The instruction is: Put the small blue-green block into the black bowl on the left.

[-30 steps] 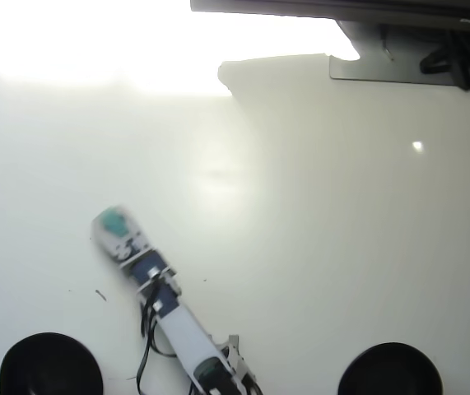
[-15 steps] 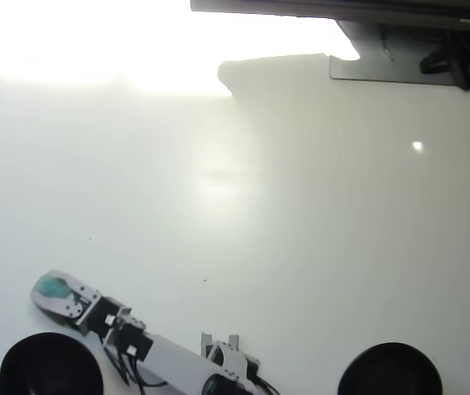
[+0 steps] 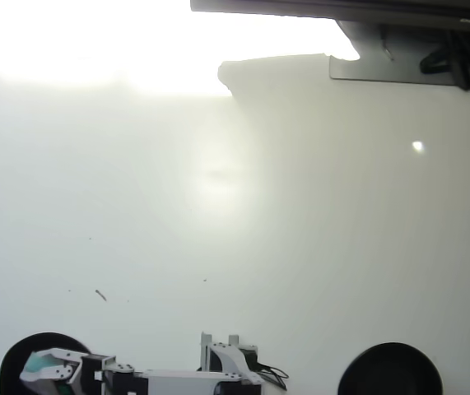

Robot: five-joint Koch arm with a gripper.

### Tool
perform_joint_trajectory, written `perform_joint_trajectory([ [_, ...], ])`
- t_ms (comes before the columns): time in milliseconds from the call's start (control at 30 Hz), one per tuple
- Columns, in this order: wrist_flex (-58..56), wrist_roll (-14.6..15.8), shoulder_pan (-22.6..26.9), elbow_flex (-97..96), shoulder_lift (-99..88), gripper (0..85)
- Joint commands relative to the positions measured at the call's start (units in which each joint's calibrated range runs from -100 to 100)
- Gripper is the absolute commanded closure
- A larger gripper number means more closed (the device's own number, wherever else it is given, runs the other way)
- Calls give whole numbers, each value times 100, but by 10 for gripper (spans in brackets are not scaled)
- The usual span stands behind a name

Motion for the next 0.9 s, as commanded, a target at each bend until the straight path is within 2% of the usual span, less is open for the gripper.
perform_joint_trajectory([
  [0,-105,293,156,210,-340,819],
  [100,-113,552,347,-77,-543,819],
  [400,-129,1915,703,-650,-790,819],
  [567,-40,2354,718,-1084,-779,820],
  [867,-56,2447,596,-1232,-436,820],
])
